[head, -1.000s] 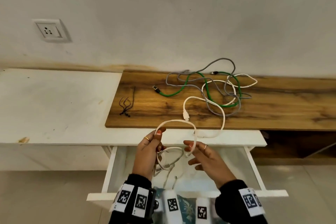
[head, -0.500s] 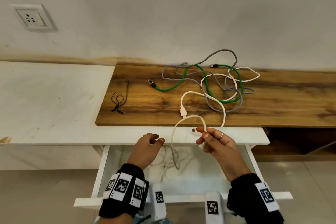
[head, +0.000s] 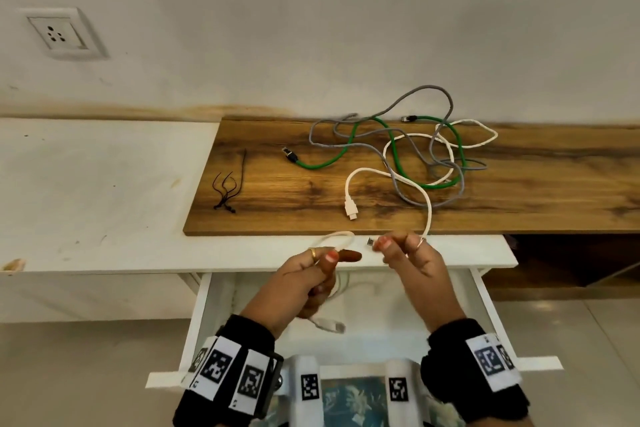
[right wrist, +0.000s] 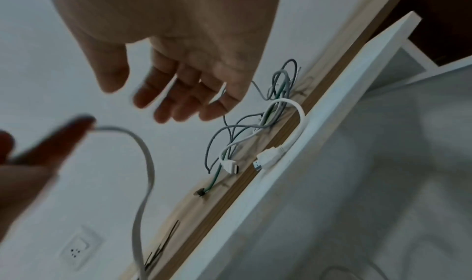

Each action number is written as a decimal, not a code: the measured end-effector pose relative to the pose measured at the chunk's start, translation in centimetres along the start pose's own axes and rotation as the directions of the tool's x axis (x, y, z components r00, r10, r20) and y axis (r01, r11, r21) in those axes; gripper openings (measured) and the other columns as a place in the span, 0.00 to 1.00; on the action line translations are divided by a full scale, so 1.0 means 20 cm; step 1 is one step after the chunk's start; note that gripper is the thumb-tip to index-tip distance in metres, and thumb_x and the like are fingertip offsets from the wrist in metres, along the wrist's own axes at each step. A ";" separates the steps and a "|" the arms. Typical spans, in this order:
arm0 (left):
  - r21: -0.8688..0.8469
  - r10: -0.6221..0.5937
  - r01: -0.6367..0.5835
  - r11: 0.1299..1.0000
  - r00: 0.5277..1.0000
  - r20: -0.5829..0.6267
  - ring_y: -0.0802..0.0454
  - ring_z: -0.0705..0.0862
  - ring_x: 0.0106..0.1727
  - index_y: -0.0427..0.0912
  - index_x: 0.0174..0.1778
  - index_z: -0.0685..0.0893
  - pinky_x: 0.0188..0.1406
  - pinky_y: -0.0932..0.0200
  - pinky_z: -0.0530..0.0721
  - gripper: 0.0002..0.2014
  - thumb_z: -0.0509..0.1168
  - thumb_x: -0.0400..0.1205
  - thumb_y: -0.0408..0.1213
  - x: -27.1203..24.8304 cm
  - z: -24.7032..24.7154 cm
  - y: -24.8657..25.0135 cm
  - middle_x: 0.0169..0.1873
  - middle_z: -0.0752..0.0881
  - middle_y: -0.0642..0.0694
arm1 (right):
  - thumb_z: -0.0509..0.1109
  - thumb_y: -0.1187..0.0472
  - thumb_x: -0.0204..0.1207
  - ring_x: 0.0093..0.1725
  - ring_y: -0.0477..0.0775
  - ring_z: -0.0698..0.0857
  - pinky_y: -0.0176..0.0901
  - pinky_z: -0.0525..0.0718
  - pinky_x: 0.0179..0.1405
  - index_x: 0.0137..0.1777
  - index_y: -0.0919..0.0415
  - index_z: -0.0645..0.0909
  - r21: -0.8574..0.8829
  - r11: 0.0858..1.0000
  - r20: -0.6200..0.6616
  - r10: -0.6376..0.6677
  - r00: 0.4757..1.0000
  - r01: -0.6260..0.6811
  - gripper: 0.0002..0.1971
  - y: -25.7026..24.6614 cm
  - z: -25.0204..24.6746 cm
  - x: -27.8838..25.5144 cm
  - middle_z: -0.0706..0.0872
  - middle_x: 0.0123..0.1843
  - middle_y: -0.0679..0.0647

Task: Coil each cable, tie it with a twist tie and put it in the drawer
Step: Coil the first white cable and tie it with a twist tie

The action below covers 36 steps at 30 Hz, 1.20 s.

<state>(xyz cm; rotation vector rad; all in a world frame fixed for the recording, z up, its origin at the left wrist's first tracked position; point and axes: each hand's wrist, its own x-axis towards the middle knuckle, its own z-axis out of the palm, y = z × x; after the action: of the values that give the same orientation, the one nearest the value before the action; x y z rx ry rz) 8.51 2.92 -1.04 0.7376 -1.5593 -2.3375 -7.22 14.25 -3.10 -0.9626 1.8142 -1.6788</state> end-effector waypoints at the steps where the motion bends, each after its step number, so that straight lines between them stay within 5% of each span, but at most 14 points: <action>1: -0.086 -0.027 0.034 0.996 0.996 0.082 0.61 0.59 0.19 0.37 0.63 0.82 0.14 0.71 0.58 0.18 0.61 0.83 0.44 -0.01 0.01 0.01 0.23 0.64 0.52 | 0.70 0.37 0.65 0.56 0.43 0.83 0.40 0.80 0.55 0.55 0.45 0.82 -0.003 1.000 0.033 0.016 0.999 -0.016 0.20 0.00 0.01 0.00 0.87 0.54 0.48; 4: -0.285 -0.031 0.131 0.950 0.943 0.330 0.64 0.58 0.16 0.27 0.64 0.78 0.13 0.74 0.55 0.24 0.66 0.79 0.43 -0.04 0.04 0.03 0.20 0.64 0.54 | 0.71 0.42 0.69 0.74 0.39 0.70 0.37 0.69 0.72 0.70 0.38 0.71 -0.178 0.979 0.249 -0.049 0.967 0.095 0.28 0.08 0.08 -0.01 0.74 0.74 0.45; 6: -0.453 0.075 0.125 0.883 0.915 0.397 0.64 0.62 0.14 0.28 0.63 0.79 0.12 0.74 0.57 0.26 0.72 0.76 0.44 -0.05 0.03 0.02 0.18 0.70 0.54 | 0.70 0.43 0.71 0.68 0.34 0.74 0.38 0.71 0.67 0.65 0.41 0.78 -0.188 0.982 0.357 0.035 0.933 0.035 0.21 0.09 0.14 -0.03 0.79 0.67 0.45; 8: -0.646 0.217 0.060 0.761 0.915 0.340 0.62 0.66 0.15 0.31 0.65 0.80 0.12 0.69 0.62 0.22 0.69 0.79 0.40 -0.04 -0.03 0.01 0.20 0.77 0.51 | 0.67 0.42 0.73 0.56 0.36 0.82 0.42 0.77 0.59 0.56 0.51 0.84 -0.146 0.982 0.480 0.179 0.859 -0.123 0.18 0.09 0.14 -0.03 0.87 0.52 0.43; 10: -0.792 0.336 -0.031 0.610 0.915 0.223 0.60 0.67 0.18 0.31 0.75 0.70 0.15 0.68 0.67 0.23 0.58 0.86 0.38 -0.03 -0.11 0.03 0.28 0.83 0.46 | 0.67 0.41 0.75 0.52 0.44 0.86 0.43 0.77 0.59 0.48 0.53 0.86 -0.131 0.969 0.517 0.246 0.820 -0.208 0.17 0.10 0.10 -0.02 0.90 0.47 0.46; 12: -0.858 0.407 -0.142 0.494 0.909 0.084 0.59 0.70 0.20 0.31 0.79 0.60 0.16 0.68 0.71 0.24 0.50 0.89 0.40 -0.03 -0.21 0.04 0.40 0.86 0.41 | 0.65 0.39 0.76 0.45 0.49 0.87 0.47 0.78 0.58 0.38 0.51 0.85 -0.176 0.966 0.472 0.251 0.845 -0.189 0.17 0.08 0.03 0.00 0.90 0.40 0.49; 15: -0.887 0.431 -0.232 0.400 0.901 -0.042 0.55 0.81 0.24 0.26 0.75 0.68 0.15 0.65 0.79 0.24 0.53 0.89 0.43 -0.03 -0.34 0.02 0.66 0.82 0.34 | 0.63 0.34 0.74 0.36 0.44 0.82 0.40 0.78 0.44 0.35 0.47 0.82 -0.372 0.928 0.387 0.138 0.912 0.017 0.20 0.04 -0.06 0.02 0.85 0.33 0.46; 18: -0.840 0.335 -0.305 0.449 0.929 -0.158 0.57 0.86 0.28 0.27 0.71 0.73 0.08 0.70 0.74 0.25 0.60 0.84 0.43 -0.05 -0.33 0.02 0.74 0.74 0.36 | 0.65 0.41 0.74 0.38 0.37 0.84 0.28 0.77 0.38 0.41 0.45 0.87 -0.458 0.872 0.263 -0.052 0.963 0.172 0.13 -0.02 -0.08 0.03 0.87 0.34 0.37; 20: -0.768 0.249 -0.382 0.514 0.923 -0.292 0.61 0.87 0.28 0.32 0.74 0.70 0.04 0.74 0.67 0.27 0.56 0.83 0.46 -0.06 -0.28 0.05 0.73 0.77 0.40 | 0.67 0.45 0.73 0.37 0.36 0.84 0.27 0.77 0.37 0.48 0.48 0.88 -0.484 0.836 0.255 -0.147 0.956 0.258 0.12 -0.05 -0.08 0.04 0.85 0.31 0.33; 23: -0.607 0.189 -0.446 0.657 0.878 -0.441 0.57 0.90 0.38 0.37 0.67 0.74 0.03 0.74 0.63 0.22 0.53 0.83 0.47 -0.06 -0.22 0.07 0.69 0.81 0.46 | 0.70 0.48 0.76 0.34 0.36 0.81 0.22 0.74 0.35 0.54 0.46 0.86 -0.479 0.772 0.374 -0.251 0.893 0.418 0.09 -0.09 0.00 0.02 0.81 0.31 0.34; 26: -0.333 0.146 -0.369 0.868 0.830 -0.539 0.46 0.90 0.50 0.39 0.64 0.74 0.07 0.70 0.68 0.17 0.52 0.88 0.46 -0.03 -0.17 0.04 0.57 0.88 0.56 | 0.65 0.50 0.78 0.38 0.34 0.78 0.22 0.73 0.38 0.56 0.53 0.87 -0.437 0.709 0.494 -0.325 0.807 0.553 0.13 -0.10 0.12 -0.03 0.81 0.39 0.37; 29: -0.251 0.141 -0.323 0.912 0.824 -0.549 0.41 0.89 0.52 0.41 0.66 0.73 0.17 0.62 0.83 0.17 0.54 0.87 0.48 0.02 -0.14 0.01 0.61 0.85 0.54 | 0.61 0.51 0.80 0.38 0.41 0.80 0.29 0.76 0.37 0.56 0.55 0.87 -0.472 0.603 0.573 -0.344 0.744 0.643 0.16 -0.15 0.17 -0.06 0.83 0.38 0.44; 32: -0.314 0.107 -0.302 0.900 0.852 -0.513 0.37 0.89 0.51 0.44 0.56 0.75 0.34 0.50 0.90 0.11 0.54 0.87 0.46 0.04 -0.14 0.01 0.65 0.83 0.46 | 0.59 0.52 0.80 0.37 0.50 0.83 0.45 0.83 0.33 0.57 0.53 0.86 -0.519 0.523 0.627 -0.306 0.717 0.676 0.16 -0.19 0.16 -0.08 0.83 0.38 0.47; 36: -0.264 0.034 -0.135 0.955 0.933 -0.357 0.37 0.89 0.51 0.46 0.60 0.74 0.39 0.45 0.91 0.19 0.57 0.80 0.54 0.05 -0.09 0.00 0.61 0.87 0.45 | 0.58 0.51 0.79 0.37 0.48 0.80 0.40 0.74 0.32 0.56 0.47 0.85 -0.556 0.435 0.655 -0.295 0.696 0.708 0.14 -0.21 0.15 -0.10 0.80 0.39 0.44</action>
<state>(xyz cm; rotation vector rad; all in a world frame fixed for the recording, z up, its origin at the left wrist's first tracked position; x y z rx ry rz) 8.58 1.04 -1.89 0.9299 -1.0558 -2.1551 -3.02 13.85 0.54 -2.3123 1.9900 -0.6313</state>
